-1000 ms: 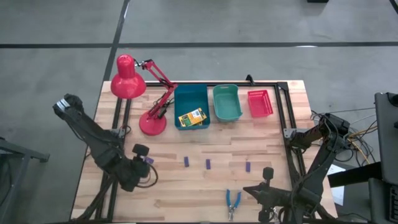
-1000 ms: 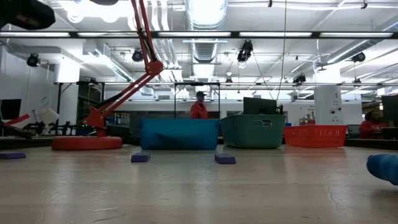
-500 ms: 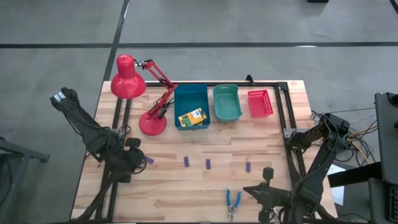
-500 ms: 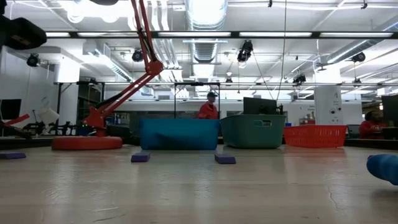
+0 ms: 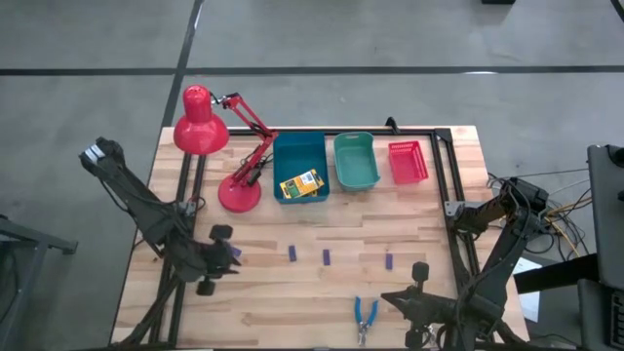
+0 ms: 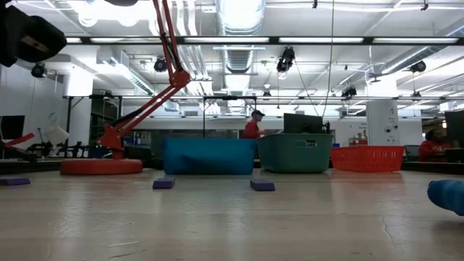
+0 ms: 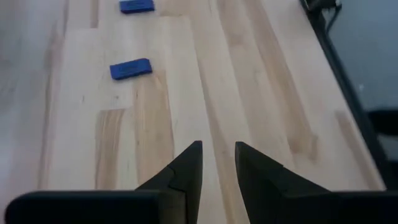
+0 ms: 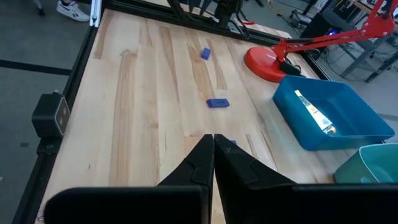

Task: Pick & Place School Supplies
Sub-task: Put the blue whole punchers into the green bin

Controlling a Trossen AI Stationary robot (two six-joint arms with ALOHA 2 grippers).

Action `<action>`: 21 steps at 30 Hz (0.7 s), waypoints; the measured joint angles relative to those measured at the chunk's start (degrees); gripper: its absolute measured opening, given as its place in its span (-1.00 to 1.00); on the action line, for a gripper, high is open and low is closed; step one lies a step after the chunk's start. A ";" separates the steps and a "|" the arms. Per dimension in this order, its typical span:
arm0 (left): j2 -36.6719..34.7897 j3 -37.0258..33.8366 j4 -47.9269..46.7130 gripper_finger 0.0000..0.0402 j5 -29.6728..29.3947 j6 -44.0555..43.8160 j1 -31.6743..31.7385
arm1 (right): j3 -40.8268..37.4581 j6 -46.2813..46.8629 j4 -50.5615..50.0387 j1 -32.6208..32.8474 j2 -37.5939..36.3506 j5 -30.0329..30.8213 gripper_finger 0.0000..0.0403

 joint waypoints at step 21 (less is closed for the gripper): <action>0.33 -0.41 6.65 -0.51 1.62 -0.77 0.07 | 0.04 -4.66 -5.48 -0.02 0.00 1.59 -0.96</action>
